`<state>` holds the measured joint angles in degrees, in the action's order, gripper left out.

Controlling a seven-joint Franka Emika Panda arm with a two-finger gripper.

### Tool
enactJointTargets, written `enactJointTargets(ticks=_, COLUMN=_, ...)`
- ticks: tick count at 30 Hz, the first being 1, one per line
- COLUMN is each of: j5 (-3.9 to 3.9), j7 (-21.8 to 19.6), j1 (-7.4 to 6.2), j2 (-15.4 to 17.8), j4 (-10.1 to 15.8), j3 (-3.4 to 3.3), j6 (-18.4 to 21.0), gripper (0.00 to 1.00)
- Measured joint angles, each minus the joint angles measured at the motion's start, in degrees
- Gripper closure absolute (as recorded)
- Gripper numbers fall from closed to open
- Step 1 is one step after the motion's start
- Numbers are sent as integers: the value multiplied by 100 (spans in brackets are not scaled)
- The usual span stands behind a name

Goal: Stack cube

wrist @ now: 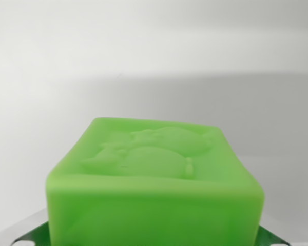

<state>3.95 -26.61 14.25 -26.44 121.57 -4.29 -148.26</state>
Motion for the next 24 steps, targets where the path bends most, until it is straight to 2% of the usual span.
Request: enactJointTargets(ticks=24, j5=-105, j7=1092, j1=89, j2=746, j4=812, j3=0, j6=-16, gripper=100)
